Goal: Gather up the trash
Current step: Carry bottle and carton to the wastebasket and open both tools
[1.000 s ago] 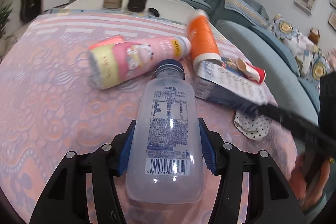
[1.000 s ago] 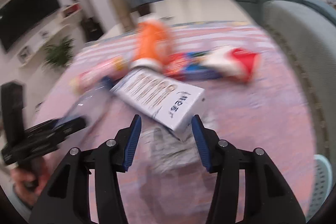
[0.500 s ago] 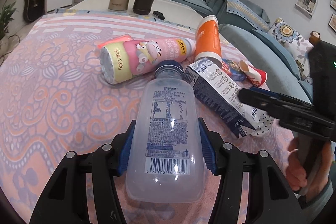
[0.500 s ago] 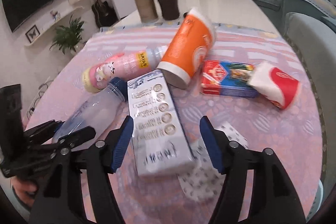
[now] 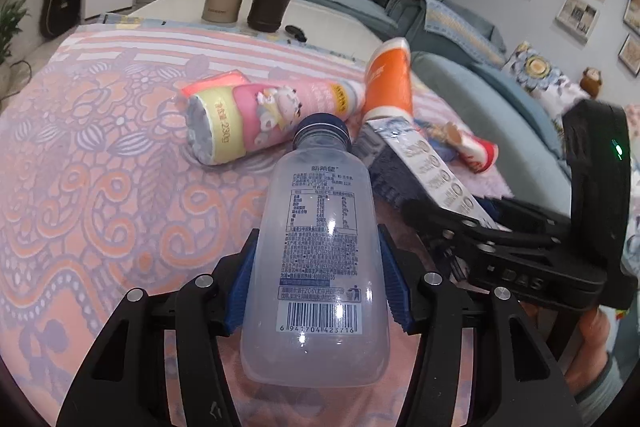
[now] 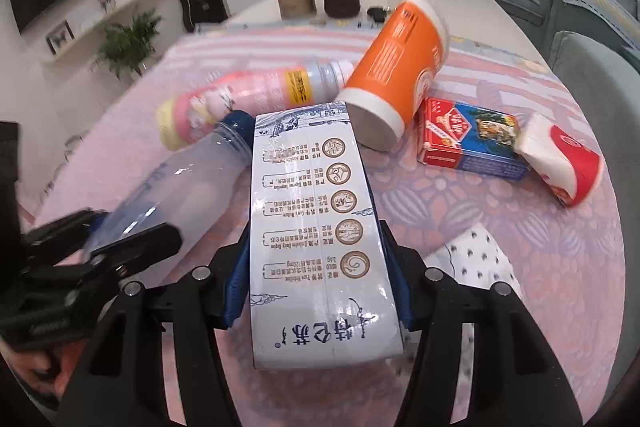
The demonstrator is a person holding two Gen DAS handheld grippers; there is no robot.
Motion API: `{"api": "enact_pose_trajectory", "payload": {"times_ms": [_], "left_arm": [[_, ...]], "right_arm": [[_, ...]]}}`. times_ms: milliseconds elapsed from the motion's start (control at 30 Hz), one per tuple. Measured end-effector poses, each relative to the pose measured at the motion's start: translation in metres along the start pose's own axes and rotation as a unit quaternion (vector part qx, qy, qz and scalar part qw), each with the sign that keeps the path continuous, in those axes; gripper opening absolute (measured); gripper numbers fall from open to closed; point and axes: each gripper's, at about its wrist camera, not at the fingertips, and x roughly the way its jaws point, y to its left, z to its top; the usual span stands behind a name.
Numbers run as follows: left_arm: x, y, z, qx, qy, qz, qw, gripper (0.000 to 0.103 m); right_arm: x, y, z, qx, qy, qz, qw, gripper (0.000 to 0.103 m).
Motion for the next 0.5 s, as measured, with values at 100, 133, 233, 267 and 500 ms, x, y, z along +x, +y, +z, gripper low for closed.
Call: {"api": "enact_pose_trajectory", "payload": {"times_ms": [100,133,233,267,500], "left_arm": [[-0.008,-0.008,-0.001,0.002,-0.011,-0.026,0.9996,0.053],[-0.012,-0.013,-0.001,0.008,-0.016,-0.032,0.9993,0.053],[-0.025,-0.036,0.001,0.028,-0.033,-0.059,0.9973,0.053],[-0.030,-0.047,0.003,0.035,-0.039,-0.067,0.9963,0.053],[-0.045,-0.123,0.008,0.082,-0.059,-0.124,0.9871,0.053]], "right_arm": [[-0.026,-0.007,-0.007,0.021,-0.027,-0.001,0.999,0.053],[-0.039,-0.011,-0.010,0.031,-0.040,-0.003,0.999,0.053],[-0.076,-0.023,-0.021,0.056,-0.075,-0.013,0.996,0.053],[-0.086,-0.027,-0.024,0.064,-0.083,-0.017,0.994,0.053],[-0.171,-0.069,-0.054,0.117,-0.153,-0.072,0.979,0.053]]}}
